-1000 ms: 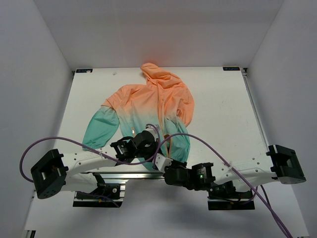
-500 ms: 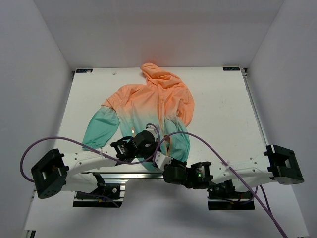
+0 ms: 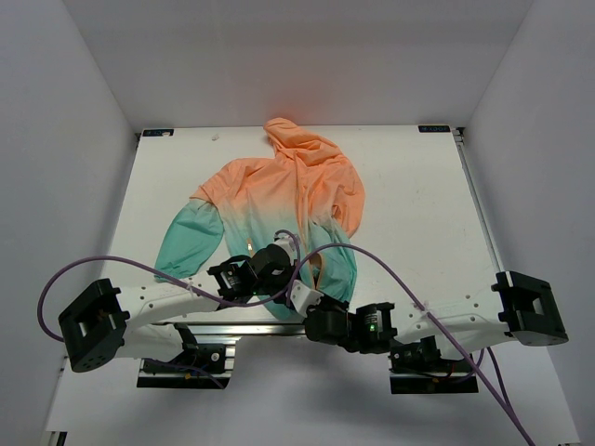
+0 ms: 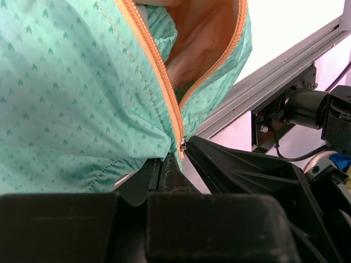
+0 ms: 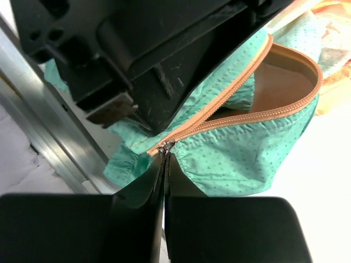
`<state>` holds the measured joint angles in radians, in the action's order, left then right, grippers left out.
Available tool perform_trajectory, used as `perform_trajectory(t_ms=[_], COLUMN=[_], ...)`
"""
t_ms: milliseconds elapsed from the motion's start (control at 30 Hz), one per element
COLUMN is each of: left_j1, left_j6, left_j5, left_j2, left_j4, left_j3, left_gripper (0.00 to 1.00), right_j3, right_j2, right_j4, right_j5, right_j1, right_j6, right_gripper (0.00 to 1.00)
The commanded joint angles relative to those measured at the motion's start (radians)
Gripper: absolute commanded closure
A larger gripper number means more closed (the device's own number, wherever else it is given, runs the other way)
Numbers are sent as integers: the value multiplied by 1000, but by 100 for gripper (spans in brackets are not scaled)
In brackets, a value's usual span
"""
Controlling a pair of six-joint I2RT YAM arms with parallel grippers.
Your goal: Zip up the jacket
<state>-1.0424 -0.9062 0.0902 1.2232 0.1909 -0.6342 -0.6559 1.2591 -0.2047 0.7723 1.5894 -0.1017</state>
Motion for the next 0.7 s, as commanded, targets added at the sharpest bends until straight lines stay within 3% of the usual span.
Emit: perform_trajectory(t_ms=[0,167,367,667], left_j1=[-7,-7,-7,-8], left_j6=[21,26,32,36], left_j5=[37,36,43,59], left_j2=[-4,-7,-7,-11], left_j4=[-8,8,41,87], left_j3=[-27,-33,-42,-45], left_gripper=[100,100,100,100], right_j3=[1,-1,-19,-86], right_j2=[11,13,17,54], right_j4=[71,50,60,65], right_j5=[77,111,265,266], right_j1=[-19,-32,-54,-155], right_j6=[-16,-32,-62,-55], right_gripper=[100,100,100,100])
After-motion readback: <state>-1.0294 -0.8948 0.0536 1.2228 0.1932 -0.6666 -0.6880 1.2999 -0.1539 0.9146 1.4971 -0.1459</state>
